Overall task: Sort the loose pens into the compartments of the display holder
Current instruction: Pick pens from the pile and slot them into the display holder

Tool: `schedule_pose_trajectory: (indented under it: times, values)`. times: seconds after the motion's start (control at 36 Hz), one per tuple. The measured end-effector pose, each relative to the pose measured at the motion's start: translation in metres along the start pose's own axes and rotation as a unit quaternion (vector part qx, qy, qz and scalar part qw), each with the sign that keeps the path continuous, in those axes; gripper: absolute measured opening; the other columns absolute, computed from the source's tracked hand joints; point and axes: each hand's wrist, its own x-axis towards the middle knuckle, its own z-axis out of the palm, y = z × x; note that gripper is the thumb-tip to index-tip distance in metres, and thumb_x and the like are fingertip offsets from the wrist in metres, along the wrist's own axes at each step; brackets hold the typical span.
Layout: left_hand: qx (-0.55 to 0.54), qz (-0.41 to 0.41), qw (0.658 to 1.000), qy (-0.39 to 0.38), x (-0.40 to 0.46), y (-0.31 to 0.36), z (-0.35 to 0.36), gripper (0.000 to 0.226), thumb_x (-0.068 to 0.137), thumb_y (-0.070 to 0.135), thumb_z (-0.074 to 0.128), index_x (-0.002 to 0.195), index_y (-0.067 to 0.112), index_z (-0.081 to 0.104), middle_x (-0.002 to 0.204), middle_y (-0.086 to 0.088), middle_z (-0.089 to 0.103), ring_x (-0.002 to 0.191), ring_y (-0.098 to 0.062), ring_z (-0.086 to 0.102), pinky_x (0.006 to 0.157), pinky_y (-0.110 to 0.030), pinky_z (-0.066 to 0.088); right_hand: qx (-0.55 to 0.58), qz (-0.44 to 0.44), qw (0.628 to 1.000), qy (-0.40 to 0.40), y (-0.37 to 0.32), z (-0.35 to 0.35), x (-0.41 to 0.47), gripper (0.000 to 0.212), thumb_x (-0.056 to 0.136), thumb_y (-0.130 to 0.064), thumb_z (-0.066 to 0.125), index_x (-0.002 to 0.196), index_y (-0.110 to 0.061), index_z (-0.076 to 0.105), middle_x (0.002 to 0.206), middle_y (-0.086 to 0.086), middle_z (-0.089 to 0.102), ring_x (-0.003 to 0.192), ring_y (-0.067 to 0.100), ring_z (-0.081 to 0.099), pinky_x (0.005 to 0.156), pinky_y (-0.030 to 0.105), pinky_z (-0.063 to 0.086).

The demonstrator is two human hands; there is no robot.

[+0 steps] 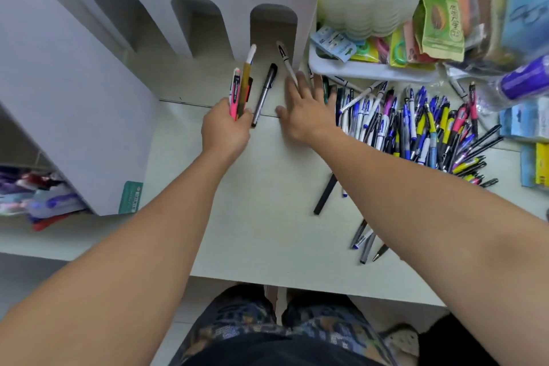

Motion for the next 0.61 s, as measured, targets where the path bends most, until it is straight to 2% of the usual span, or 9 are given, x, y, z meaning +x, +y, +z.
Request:
schedule_pose_trajectory:
  times: [0.06,0.11,0.19,0.25,0.31,0.36,0.42,0.53,0.61]
  values:
    - [-0.031,-0.014,0.998,-0.045,0.006,0.007,0.006,0.01,0.096,0.032,0.061,0.092,0.024,0.058,0.082,-0.002,0.066,0.06,-0.014,0.071,0.054,-0.03,0.053,-0.002,-0.003,1.0,0.023,0.005,0.01,-0.006,0.07,0.107,-0.053,0.029,0.164,-0.022,0.003,0.172,0.001,-0.004,0.157,0.029,-0.01,0.124,0.057,-0.002]
    - [-0.053,-0.023,0.995,-0.081,0.006,0.015,0.015,0.006,0.097,0.028,0.061,0.093,0.026,0.056,0.074,0.0,0.061,0.052,-0.009,0.065,0.046,-0.025,0.046,-0.007,-0.004,0.999,0.035,0.01,0.019,-0.02,0.069,0.107,-0.052,0.028,0.164,-0.02,0.005,0.172,0.002,0.0,0.158,0.027,-0.007,0.126,0.053,-0.002]
    - [-0.095,-0.032,0.988,-0.119,-0.004,0.021,0.033,0.005,0.097,0.028,0.062,0.094,0.024,0.059,0.071,-0.001,0.06,0.049,-0.013,0.058,0.045,-0.024,0.045,-0.002,-0.007,0.999,0.042,0.014,0.025,-0.046,0.068,0.107,-0.05,0.03,0.163,-0.017,0.012,0.172,0.004,0.005,0.158,0.028,-0.003,0.127,0.05,0.001]
    - [-0.118,-0.047,0.982,-0.137,-0.016,0.018,0.047,0.008,0.096,0.03,0.063,0.091,0.025,0.06,0.07,-0.003,0.061,0.049,-0.014,0.057,0.047,-0.026,0.046,0.022,-0.008,0.997,0.079,0.021,0.024,-0.059,0.063,0.107,-0.046,0.035,0.16,-0.014,0.024,0.171,0.007,0.012,0.158,0.029,0.003,0.127,0.05,0.006]
    - [-0.154,-0.069,0.974,-0.149,-0.029,0.014,0.057,0.008,0.096,0.03,0.064,0.093,0.023,0.06,0.07,-0.004,0.06,0.051,-0.015,0.057,0.05,-0.028,0.047,0.022,0.004,0.992,0.127,0.032,0.018,-0.061,0.06,0.107,-0.043,0.037,0.159,-0.015,0.028,0.17,0.011,0.014,0.158,0.03,0.004,0.128,0.047,0.006]
    - [-0.196,-0.098,0.966,-0.138,-0.036,0.013,0.065,0.008,0.096,0.029,0.064,0.098,0.022,0.06,0.067,-0.003,0.059,0.052,-0.015,0.057,0.05,-0.028,0.046,0.023,0.026,0.991,0.132,0.042,0.007,-0.052,0.06,0.107,-0.046,0.036,0.161,-0.021,0.026,0.169,0.016,0.013,0.157,0.033,0.003,0.127,0.045,0.004]
    - [-0.237,-0.121,0.959,-0.095,-0.035,0.015,0.067,0.009,0.097,0.025,0.065,0.102,0.019,0.061,0.067,-0.001,0.058,0.05,-0.013,0.055,0.046,-0.026,0.045,0.017,0.032,0.995,0.097,0.047,-0.003,-0.035,0.062,0.106,-0.053,0.034,0.161,-0.028,0.023,0.168,0.021,0.012,0.156,0.038,0.005,0.127,0.047,0.004]
    - [-0.3,-0.155,0.941,-0.03,-0.02,0.023,0.059,0.012,0.097,0.02,0.066,0.093,0.02,0.054,0.075,-0.002,0.056,0.046,-0.01,0.051,0.044,-0.024,0.044,-0.02,0.043,0.997,0.053,0.045,-0.005,-0.008,0.067,0.101,-0.066,0.03,0.16,-0.038,0.018,0.161,0.03,0.019,0.151,0.046,0.012,0.124,0.058,0.004]
    - [-0.315,-0.159,0.935,-0.017,-0.004,0.025,0.052,0.013,0.097,0.019,0.066,0.093,0.019,0.053,0.083,-0.002,0.057,0.045,-0.009,0.051,0.044,-0.024,0.044,-0.005,0.04,0.995,0.086,0.035,0.002,-0.003,0.061,0.102,-0.063,0.033,0.156,-0.036,0.029,0.151,0.028,0.033,0.146,0.044,0.023,0.123,0.057,0.008]
